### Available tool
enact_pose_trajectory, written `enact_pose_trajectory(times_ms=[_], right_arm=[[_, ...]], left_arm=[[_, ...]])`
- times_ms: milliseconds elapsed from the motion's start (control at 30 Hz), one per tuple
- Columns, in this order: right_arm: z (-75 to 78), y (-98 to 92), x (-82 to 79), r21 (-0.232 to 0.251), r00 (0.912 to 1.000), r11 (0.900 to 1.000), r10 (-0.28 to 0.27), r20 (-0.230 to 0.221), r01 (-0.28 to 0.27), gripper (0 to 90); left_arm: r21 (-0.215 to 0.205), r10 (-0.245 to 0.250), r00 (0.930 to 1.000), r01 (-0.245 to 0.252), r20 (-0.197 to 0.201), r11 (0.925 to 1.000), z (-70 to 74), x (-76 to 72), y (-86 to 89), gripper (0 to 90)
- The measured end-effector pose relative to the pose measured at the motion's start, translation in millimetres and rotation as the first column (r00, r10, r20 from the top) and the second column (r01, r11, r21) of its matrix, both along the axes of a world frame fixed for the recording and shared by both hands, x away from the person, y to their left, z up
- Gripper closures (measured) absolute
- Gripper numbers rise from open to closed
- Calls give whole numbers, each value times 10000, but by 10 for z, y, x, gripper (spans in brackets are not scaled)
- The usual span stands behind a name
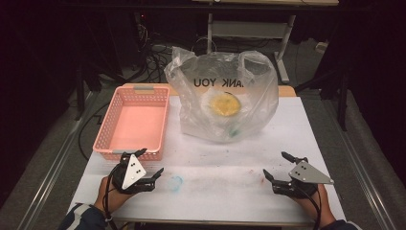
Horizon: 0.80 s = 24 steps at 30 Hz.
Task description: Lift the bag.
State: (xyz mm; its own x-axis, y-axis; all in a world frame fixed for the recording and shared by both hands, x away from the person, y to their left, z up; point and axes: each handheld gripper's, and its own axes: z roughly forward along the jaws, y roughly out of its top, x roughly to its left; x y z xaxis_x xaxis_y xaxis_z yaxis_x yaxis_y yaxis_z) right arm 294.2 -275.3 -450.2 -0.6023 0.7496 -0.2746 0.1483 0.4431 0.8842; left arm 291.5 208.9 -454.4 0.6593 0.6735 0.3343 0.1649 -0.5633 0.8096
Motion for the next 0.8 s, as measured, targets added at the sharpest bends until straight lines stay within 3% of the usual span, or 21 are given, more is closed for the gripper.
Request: enact_pose_trajectory(times_ms=[333, 800], right_arm=[[30, 51, -26, -118, 9997, 9999, 31, 232, -28, 182], [14, 50, -14, -178, 9999, 9998, 88, 130, -85, 182]], left_arm=[[-33, -60, 10000, 60, 4, 10000, 12, -16, 8, 175], [-98, -151, 9999, 151, 8, 9998, 26, -2, -15, 175]])
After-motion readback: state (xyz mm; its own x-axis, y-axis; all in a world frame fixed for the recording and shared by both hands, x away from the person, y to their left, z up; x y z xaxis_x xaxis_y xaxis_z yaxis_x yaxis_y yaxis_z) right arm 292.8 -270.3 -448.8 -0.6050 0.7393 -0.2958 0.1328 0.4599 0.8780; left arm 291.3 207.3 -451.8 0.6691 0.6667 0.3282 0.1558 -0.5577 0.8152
